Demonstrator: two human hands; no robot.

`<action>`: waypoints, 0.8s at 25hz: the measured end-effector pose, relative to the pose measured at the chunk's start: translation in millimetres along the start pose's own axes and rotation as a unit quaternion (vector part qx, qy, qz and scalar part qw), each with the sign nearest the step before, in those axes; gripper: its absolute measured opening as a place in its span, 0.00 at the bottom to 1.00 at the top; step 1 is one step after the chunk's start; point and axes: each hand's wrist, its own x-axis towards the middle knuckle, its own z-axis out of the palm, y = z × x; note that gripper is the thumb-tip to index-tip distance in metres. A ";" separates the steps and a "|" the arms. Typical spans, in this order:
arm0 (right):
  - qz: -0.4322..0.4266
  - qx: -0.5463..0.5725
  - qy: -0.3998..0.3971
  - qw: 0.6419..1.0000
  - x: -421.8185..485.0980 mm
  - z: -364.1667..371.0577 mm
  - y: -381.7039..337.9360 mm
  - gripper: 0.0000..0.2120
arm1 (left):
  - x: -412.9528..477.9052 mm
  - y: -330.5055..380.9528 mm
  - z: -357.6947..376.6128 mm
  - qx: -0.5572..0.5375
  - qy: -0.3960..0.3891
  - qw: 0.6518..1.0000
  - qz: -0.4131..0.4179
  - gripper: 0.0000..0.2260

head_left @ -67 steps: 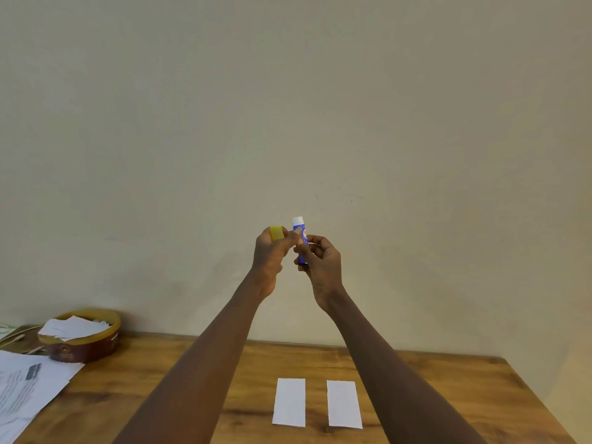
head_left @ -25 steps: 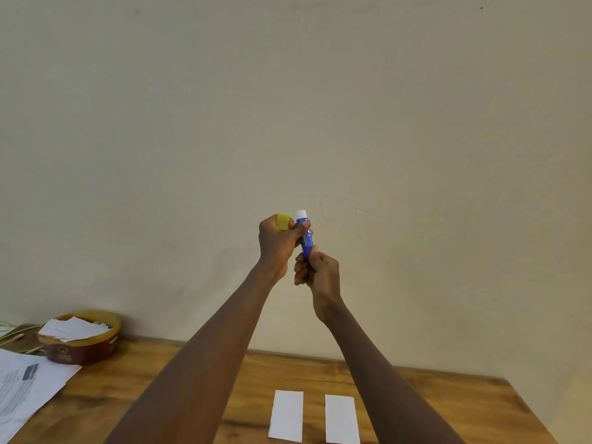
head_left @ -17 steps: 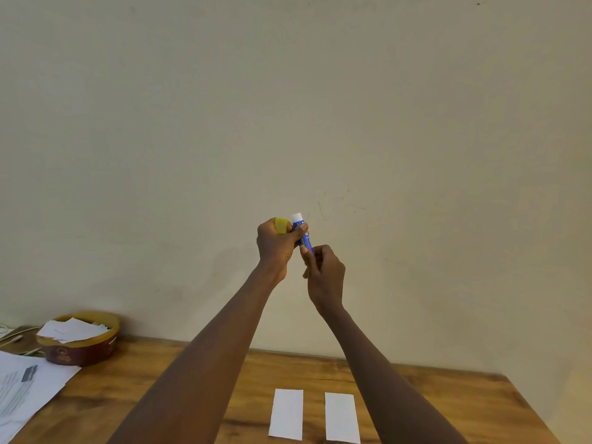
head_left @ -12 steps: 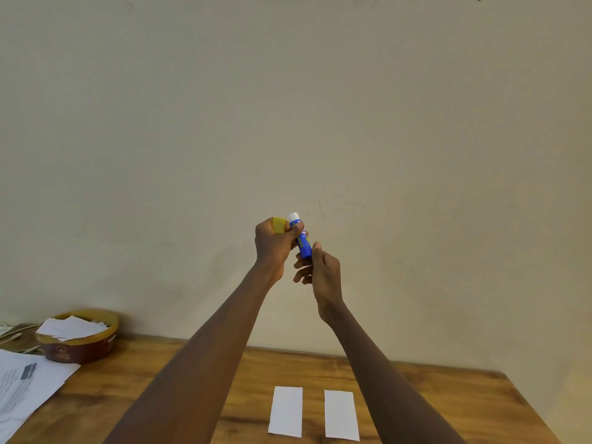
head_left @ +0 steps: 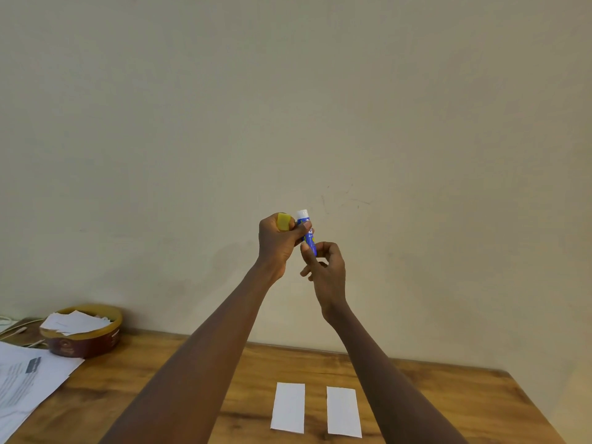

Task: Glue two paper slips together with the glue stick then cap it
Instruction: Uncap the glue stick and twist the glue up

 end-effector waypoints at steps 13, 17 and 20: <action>-0.005 -0.041 0.016 0.999 1.7 3.2 6.3 0.08 | -4.1 -7.7 -3.5 -0.014 0.004 1.000 -0.008 0.16; 0.023 -0.035 -0.047 0.998 2.9 3.4 7.4 0.15 | -1.8 -9.5 -4.3 0.010 0.008 1.000 -0.001 0.17; -0.002 -0.038 -0.039 0.999 0.1 4.8 9.5 0.11 | 0.0 -11.1 -6.2 0.009 0.003 1.000 0.008 0.17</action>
